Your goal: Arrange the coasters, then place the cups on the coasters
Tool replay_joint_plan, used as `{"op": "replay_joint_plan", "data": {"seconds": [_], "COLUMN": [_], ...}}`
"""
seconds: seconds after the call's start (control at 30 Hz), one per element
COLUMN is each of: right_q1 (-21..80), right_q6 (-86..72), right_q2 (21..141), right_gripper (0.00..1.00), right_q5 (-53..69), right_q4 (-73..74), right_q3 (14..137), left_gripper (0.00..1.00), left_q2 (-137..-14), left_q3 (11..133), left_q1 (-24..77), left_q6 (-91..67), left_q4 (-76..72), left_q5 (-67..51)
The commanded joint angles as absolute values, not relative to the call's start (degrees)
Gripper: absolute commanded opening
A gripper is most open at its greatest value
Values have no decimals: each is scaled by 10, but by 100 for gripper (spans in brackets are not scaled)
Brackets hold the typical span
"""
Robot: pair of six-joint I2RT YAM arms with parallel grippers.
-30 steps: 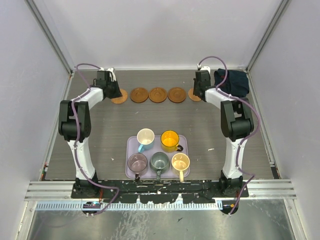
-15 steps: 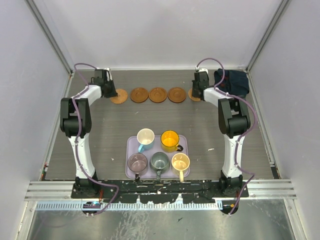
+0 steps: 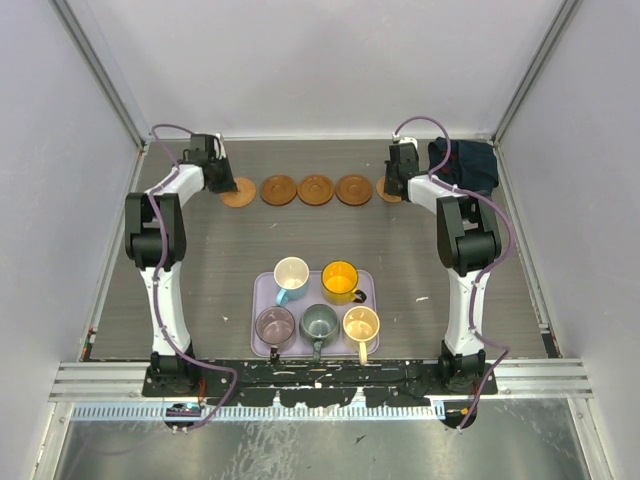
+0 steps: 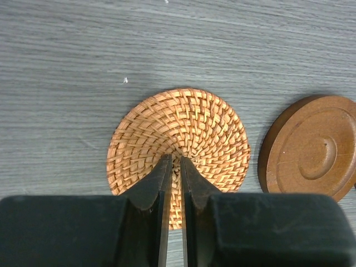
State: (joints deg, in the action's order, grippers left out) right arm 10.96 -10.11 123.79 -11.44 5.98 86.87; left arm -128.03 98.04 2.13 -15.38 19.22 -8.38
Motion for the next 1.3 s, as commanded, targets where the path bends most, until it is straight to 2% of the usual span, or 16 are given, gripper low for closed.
{"op": "replay_joint_plan", "data": {"seconds": [0.0,0.5,0.73,1.27], "right_q1": [105,105,105,105], "right_q6": [-111,-100,-102,-130], "right_q2": [1228,1214,1209,1186], "right_gripper": [2,10,10,10], "right_q5": [-119,-112,-111,-106], "right_q4": [58,40,44,55], "right_q3": [869,874,882,844], "left_gripper": [13,14,14,15], "left_q2": [-1295,-1279,-1292,-1285], "left_q3": [1017,1009,1037,1019], "left_q1": [17,13,0,-15], "left_q6": [-145,-151,-167,-184], "left_q4": [225,198,207,194], "left_q5": [-115,-118,-110,-125]}}
